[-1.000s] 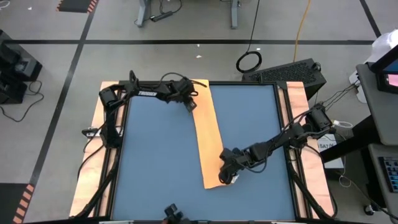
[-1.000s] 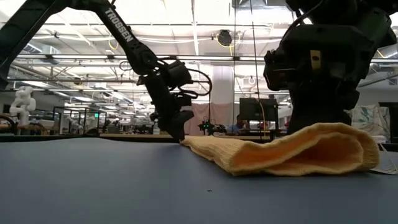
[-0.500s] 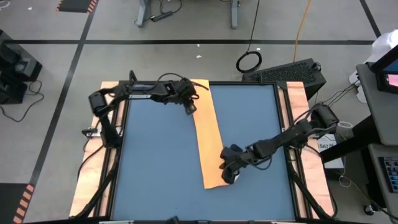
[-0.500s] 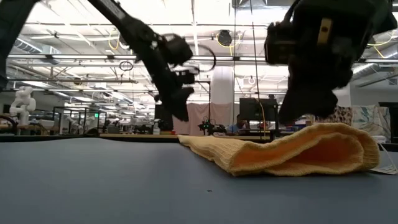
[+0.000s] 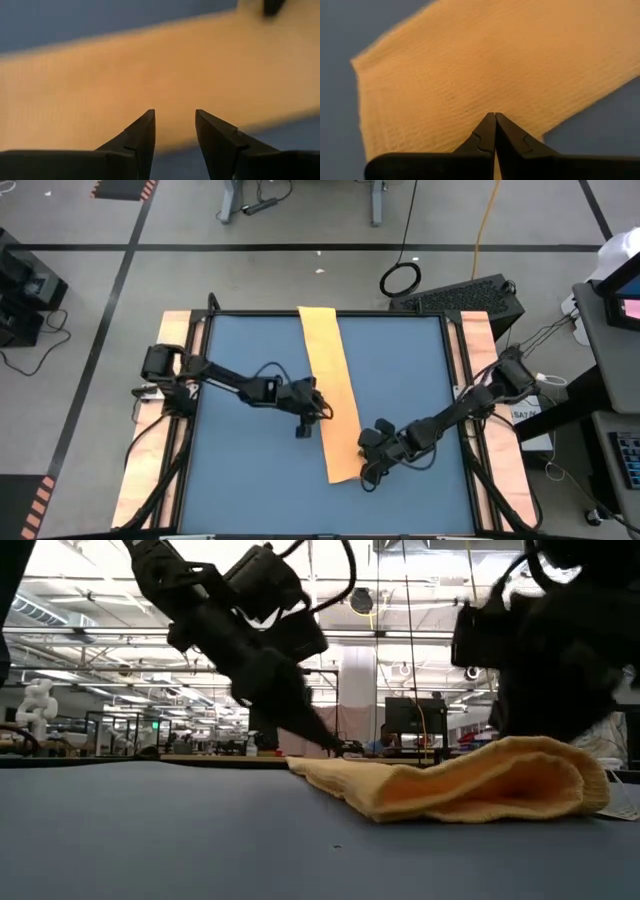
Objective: Roll towel into tight, uniform cylinder
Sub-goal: Fold the orange microfiber cloth
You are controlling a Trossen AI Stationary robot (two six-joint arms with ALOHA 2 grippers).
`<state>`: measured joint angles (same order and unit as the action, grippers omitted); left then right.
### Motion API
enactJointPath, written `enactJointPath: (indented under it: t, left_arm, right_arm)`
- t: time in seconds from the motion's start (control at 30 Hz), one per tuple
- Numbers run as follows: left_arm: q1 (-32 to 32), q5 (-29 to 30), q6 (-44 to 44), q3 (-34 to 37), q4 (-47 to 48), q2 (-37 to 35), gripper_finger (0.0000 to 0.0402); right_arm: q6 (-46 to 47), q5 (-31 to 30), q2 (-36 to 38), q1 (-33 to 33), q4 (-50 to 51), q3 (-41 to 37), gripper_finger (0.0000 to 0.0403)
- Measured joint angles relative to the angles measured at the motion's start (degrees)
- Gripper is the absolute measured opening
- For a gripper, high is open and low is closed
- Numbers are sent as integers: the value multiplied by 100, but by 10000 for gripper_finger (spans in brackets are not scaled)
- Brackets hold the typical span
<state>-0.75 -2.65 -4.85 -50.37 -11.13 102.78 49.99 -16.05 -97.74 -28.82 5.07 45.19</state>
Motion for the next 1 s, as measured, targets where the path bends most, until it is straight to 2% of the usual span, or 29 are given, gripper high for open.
enactJointPath:
  t: [0.13,0.27,0.4,0.5,0.67,0.77,1.0]
  left_arm:
    - [-71,577,1,7,-159,249,145]
    - [148,608,139,-1,-173,596,145]
    - [290,566,233,-9,-168,697,145]
    - [284,587,302,0,71,489,145]
    - [-2,685,461,9,439,-205,145]
    - [-390,677,604,0,505,-642,145]
    - [-1765,833,606,2,294,-877,148]
  right_arm:
    - [32,106,-506,-28,-917,40,0]
    - [56,158,-923,-26,-1596,199,0]
    - [1,207,-1116,2,-1503,519,0]
    - [-218,243,-1084,4,-1097,751,0]
    - [-473,-74,-635,-70,547,1190,0]
    - [-533,-448,-260,-207,1318,1351,0]
    - [-212,-913,176,-688,1700,1360,0]
